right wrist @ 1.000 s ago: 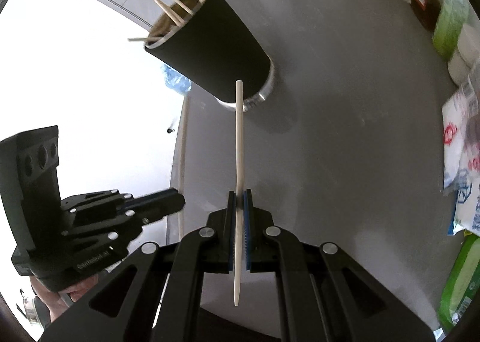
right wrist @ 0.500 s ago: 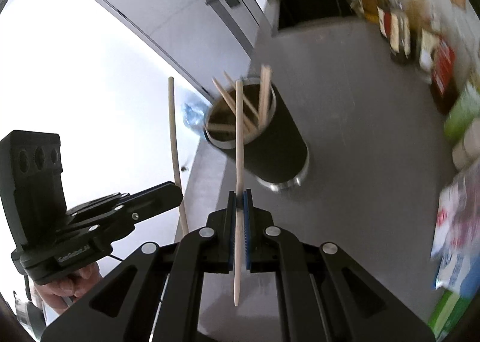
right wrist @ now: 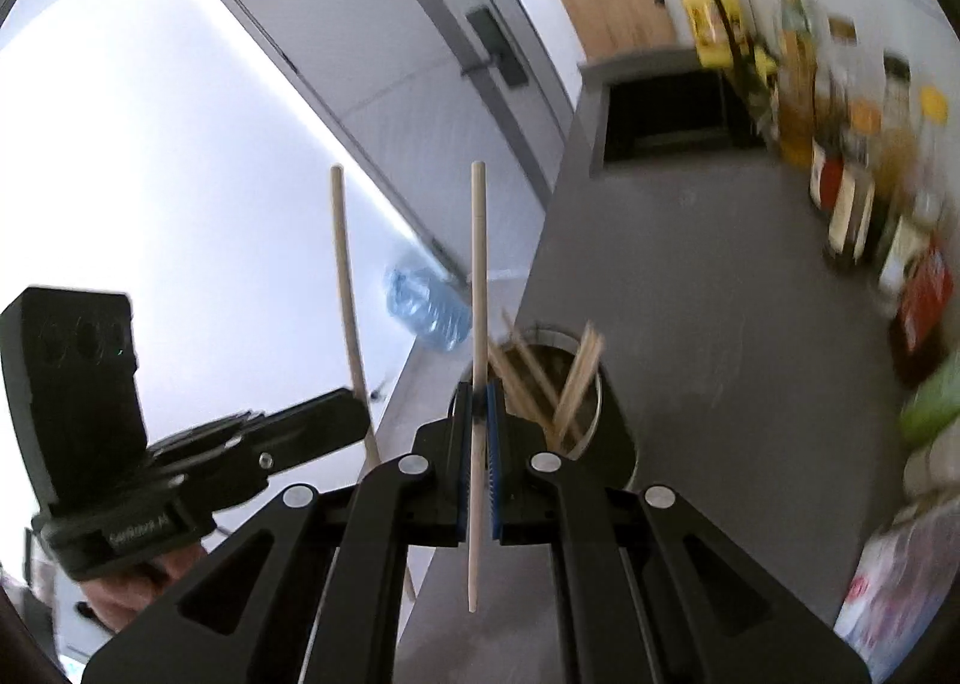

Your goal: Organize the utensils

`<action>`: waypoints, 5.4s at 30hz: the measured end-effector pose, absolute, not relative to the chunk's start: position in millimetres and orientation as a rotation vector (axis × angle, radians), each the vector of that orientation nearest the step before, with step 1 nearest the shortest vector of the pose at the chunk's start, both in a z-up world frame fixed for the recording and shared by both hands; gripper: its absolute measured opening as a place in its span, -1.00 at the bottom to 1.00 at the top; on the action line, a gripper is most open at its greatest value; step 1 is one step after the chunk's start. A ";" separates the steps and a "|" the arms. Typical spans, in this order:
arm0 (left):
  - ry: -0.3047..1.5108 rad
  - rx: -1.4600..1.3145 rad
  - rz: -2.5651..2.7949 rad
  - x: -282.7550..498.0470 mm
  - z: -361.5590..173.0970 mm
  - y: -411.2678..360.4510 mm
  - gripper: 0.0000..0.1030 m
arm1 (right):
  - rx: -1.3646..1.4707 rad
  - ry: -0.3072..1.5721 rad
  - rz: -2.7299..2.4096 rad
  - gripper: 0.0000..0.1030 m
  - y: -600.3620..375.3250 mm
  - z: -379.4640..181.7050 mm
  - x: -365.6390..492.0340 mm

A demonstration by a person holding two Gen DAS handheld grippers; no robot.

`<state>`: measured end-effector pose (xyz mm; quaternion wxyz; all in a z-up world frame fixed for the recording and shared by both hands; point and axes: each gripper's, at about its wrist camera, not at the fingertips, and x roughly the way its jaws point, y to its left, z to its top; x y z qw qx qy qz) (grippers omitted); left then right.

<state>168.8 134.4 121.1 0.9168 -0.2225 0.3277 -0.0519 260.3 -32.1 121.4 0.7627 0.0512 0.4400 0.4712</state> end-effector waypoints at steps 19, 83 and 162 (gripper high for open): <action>0.415 -0.486 0.082 184.8 92.2 178.4 -0.93 | 0.027 0.712 1.018 -0.89 4.6 127.0 278.9; 0.672 -0.272 0.116 54.7 84.3 37.0 0.68 | -0.086 0.651 1.145 0.73 -196.7 104.8 102.5; 0.840 -0.281 0.175 60.4 23.2 1.0 0.87 | -0.080 0.852 1.231 0.90 -200.2 43.8 130.1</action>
